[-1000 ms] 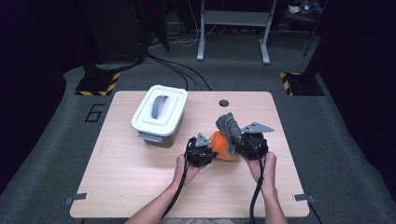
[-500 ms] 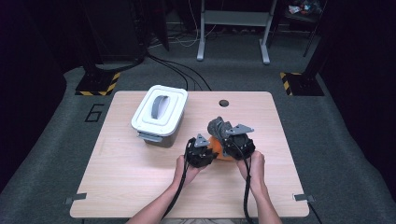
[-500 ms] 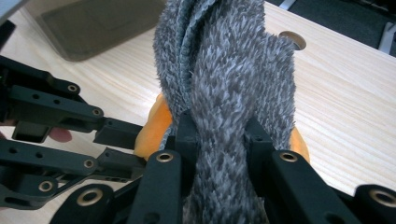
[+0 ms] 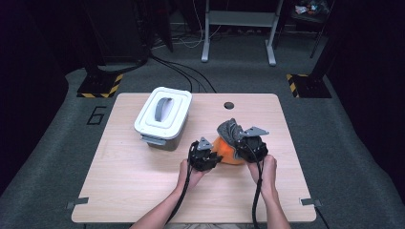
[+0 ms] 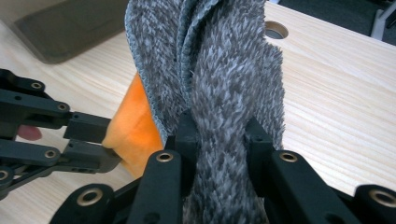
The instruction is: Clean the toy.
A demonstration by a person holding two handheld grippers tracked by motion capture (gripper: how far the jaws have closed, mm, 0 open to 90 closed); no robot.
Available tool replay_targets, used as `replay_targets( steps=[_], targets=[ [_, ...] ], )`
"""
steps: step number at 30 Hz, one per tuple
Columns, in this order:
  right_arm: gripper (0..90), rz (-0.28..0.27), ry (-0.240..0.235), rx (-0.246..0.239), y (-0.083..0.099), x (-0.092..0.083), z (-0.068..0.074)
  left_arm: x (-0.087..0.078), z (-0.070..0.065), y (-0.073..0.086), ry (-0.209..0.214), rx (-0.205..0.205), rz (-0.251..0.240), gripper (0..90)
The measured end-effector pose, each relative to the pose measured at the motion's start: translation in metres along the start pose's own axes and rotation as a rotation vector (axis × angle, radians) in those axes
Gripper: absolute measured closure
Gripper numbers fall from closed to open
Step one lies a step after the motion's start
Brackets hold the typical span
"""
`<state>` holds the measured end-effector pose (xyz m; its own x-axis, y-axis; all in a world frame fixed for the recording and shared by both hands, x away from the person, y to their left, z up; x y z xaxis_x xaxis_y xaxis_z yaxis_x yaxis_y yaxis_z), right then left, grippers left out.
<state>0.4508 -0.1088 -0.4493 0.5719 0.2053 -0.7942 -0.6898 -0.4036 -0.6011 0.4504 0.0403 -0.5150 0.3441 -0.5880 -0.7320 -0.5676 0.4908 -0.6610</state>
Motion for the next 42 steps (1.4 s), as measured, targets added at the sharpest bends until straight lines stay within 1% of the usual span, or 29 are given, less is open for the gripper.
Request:
replay_targets(
  steps=[4,5,6,7,8,9,10,11,12,13,14,18,19,22,27,29,30,38,42],
  targets=[
    [73.1,0.002,0.007,0.011,0.002,0.000,-0.005,0.000,0.001,0.000,-0.003,-0.002,-0.001,73.6],
    [73.1,0.007,0.006,0.016,0.003,0.000,-0.006,0.000,0.001,0.001,-0.001,-0.010,0.001,73.6],
    [73.1,0.005,0.010,0.030,0.004,0.000,-0.008,0.000,0.001,0.001,-0.003,-0.010,0.001,73.7],
    [73.0,0.007,0.018,0.029,0.005,0.001,-0.011,0.000,0.002,0.001,-0.007,-0.008,0.000,73.7],
    [73.0,0.015,0.026,0.044,0.007,0.002,-0.013,0.000,0.002,0.001,-0.004,-0.010,0.000,73.7],
    [73.0,0.013,0.022,0.051,0.009,0.003,-0.017,0.001,0.002,0.002,-0.001,-0.016,-0.002,73.7],
    [73.0,0.017,0.017,0.054,0.010,0.004,-0.019,0.001,0.003,0.002,-0.003,-0.012,-0.002,73.7],
    [73.0,0.021,0.018,0.057,0.012,0.005,-0.020,0.001,0.003,0.002,-0.004,-0.009,-0.001,73.7],
    [73.0,0.023,0.021,0.073,0.013,0.006,-0.022,0.001,0.003,0.002,-0.005,-0.008,-0.001,73.7],
    [73.0,0.024,0.020,0.068,0.014,0.007,-0.023,0.001,0.003,0.002,-0.003,-0.011,-0.002,73.7],
    [73.0,0.026,0.019,0.081,0.015,0.008,-0.025,0.001,0.003,0.002,-0.003,-0.013,-0.003,73.7],
    [72.9,0.038,0.022,0.106,0.018,0.012,-0.031,0.001,0.003,0.002,-0.004,-0.011,-0.003,73.7],
    [72.9,0.039,0.017,0.109,0.019,0.013,-0.032,0.001,0.003,0.002,-0.003,-0.012,-0.003,73.6],
    [72.8,0.051,0.026,0.128,0.022,0.015,-0.036,0.001,0.004,0.002,-0.007,-0.008,-0.002,73.7],
    [72.7,0.065,0.016,0.155,0.025,0.020,-0.042,0.001,0.004,0.002,-0.003,-0.011,-0.002,73.6],
    [72.7,0.068,0.023,0.165,0.025,0.023,-0.043,0.001,0.003,0.002,-0.001,-0.010,0.000,73.6],
    [72.7,0.081,0.018,0.167,0.026,0.023,-0.044,0.001,0.003,0.002,0.001,-0.013,-0.001,73.6],
    [72.6,0.103,0.021,0.189,0.030,0.033,-0.052,0.001,0.003,0.002,-0.003,-0.006,0.003,73.7],
    [72.7,0.125,0.019,0.205,0.033,0.038,-0.055,0.002,0.003,0.002,-0.003,-0.007,0.004,73.7]
  ],
)
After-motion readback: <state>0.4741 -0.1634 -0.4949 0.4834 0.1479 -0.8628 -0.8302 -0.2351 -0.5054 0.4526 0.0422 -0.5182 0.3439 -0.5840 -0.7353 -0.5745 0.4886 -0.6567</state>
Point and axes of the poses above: each handheld gripper's, and its own axes: x roughly forward along the jaws, y roughly out of its underside, z roughly to its left, the point moved 5 cm from there along x, roughly forward along the jaws, and after that the axes turned 13 degrees about z, right-handed, at the moved point
